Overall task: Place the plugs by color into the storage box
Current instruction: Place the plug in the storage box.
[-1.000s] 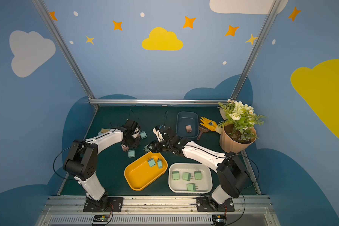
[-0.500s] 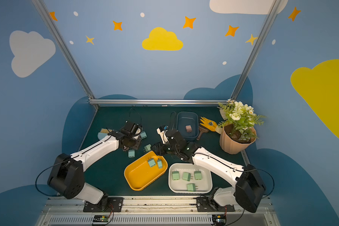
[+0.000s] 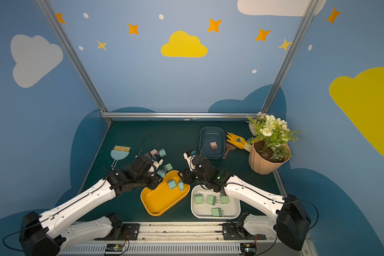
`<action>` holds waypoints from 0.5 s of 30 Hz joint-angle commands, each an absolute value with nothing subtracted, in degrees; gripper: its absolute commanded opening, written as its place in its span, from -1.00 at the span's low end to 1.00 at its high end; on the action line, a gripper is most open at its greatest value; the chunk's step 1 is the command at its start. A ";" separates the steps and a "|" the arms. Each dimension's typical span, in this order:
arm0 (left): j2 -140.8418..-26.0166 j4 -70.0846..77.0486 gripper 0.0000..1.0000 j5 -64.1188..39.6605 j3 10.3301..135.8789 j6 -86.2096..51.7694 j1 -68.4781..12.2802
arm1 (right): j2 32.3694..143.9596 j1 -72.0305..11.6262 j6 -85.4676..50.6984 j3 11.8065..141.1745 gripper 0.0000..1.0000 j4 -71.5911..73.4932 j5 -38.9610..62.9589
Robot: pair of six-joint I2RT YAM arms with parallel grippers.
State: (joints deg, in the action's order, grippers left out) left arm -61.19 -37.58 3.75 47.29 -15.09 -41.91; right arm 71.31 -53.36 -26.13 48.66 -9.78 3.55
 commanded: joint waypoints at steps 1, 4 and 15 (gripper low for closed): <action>-60.29 -38.63 -0.16 1.50 45.72 -20.21 -43.44 | 73.73 -53.70 -23.33 51.39 0.20 -8.79 2.90; -61.37 -37.91 -0.13 1.58 43.97 -21.17 -44.82 | 76.36 -53.75 -21.86 53.80 0.22 -9.73 2.60; -63.18 -37.31 0.17 2.23 40.99 -19.33 -45.82 | 81.51 -53.70 -22.15 58.31 0.26 -10.61 1.58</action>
